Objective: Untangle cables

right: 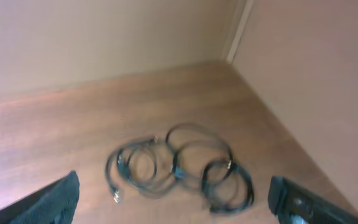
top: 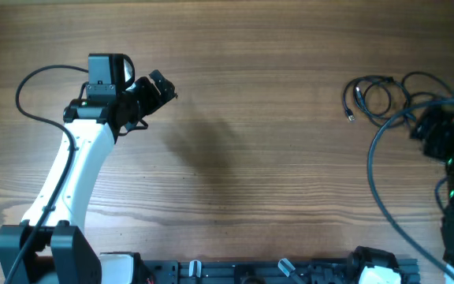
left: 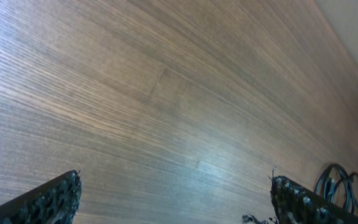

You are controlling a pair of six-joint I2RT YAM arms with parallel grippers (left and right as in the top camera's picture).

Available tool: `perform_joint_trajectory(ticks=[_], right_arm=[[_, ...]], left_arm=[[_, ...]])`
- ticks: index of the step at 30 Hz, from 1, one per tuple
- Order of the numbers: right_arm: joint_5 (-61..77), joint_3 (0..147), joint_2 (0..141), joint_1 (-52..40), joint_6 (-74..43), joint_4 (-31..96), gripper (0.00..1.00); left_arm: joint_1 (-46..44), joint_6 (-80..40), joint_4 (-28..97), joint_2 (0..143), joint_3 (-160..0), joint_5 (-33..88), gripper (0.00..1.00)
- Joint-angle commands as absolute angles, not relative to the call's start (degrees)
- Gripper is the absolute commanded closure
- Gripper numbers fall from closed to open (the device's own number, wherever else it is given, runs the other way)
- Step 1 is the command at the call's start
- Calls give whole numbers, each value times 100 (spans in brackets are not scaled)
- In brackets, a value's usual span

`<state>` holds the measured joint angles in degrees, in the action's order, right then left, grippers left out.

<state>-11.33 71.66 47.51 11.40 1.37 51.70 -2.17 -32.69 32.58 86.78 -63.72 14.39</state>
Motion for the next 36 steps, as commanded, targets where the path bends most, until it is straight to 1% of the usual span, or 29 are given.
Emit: perform_joint_trajectory(ticks=[1,6,23,24,27,31,36], right_arm=[[-1044,7155,4635,823,113,5789,0],[-1044,7155,4637,515,113,6366,0],[-1070,7155,4591,434,207,6351,0],[-1085,7155,4556,434,419,6287,0],[-950,7155,4425,346,478,5955,0],[-414,7008,4176,132,910,5004,0],[12,6204,3505,102,895,3795,0]], left_arm=[[-202,-3262,3245,8713,-6366,1382,0],[-202,-3262,3245,8713,-6366,1380,0],[-202,-3262,3245,8713,-6366,1382,0],[-202,-3262,3245,8713,-6366,1380,0],[-202,-3262,3245,8713,-6366,1382,0],[-202,-3262,3245,8713,-6366,1382,0],[-202,-3262,3242,8713,-6366,1382,0]])
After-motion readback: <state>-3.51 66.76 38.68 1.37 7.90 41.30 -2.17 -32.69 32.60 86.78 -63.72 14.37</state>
